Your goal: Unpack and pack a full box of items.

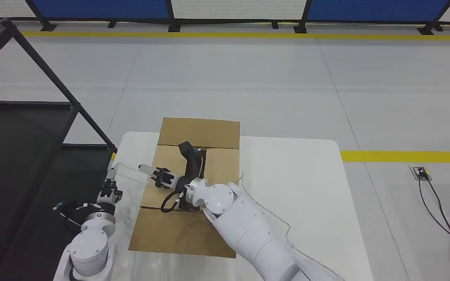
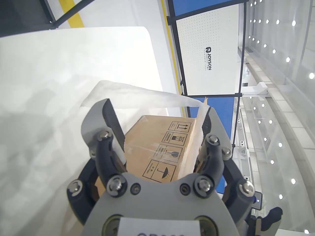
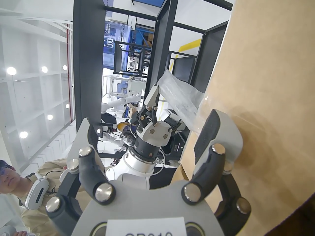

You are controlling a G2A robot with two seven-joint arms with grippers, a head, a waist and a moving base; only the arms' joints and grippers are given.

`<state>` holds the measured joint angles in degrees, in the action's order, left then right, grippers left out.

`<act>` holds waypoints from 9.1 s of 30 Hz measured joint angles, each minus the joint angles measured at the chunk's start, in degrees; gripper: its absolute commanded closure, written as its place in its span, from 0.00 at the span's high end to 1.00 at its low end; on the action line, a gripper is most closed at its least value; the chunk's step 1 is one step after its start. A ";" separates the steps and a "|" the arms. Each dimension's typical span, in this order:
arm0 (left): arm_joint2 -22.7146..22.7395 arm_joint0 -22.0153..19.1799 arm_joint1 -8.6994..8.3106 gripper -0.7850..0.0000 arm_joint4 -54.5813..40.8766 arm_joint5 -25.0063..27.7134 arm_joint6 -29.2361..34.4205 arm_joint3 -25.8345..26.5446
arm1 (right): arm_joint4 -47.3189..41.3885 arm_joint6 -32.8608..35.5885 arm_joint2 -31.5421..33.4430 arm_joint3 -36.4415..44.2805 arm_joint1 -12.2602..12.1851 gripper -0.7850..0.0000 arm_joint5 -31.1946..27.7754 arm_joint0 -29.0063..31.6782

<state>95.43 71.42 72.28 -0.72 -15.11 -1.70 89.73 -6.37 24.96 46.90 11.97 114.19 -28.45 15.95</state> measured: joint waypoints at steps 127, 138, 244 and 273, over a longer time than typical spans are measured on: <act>-8.80 3.42 2.21 1.00 -1.70 9.44 1.98 5.85 | 59.16 1.88 2.87 56.94 -16.93 0.47 28.25 22.75; -8.58 3.58 2.31 1.00 -1.30 9.40 2.08 5.57 | 64.71 2.33 1.23 60.77 -16.71 1.00 31.75 24.56; -6.61 8.57 4.39 1.00 -0.10 10.67 -3.42 8.57 | 21.98 23.80 2.31 4.09 -8.50 0.00 -12.49 -8.98; 2.52 8.42 2.57 1.00 -5.24 6.86 14.05 4.67 | 21.33 27.45 1.82 4.29 -7.95 0.00 -14.37 -9.58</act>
<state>97.95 79.84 74.85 -5.97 -8.24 12.35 94.39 14.96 52.41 48.72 16.26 106.24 -42.82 6.37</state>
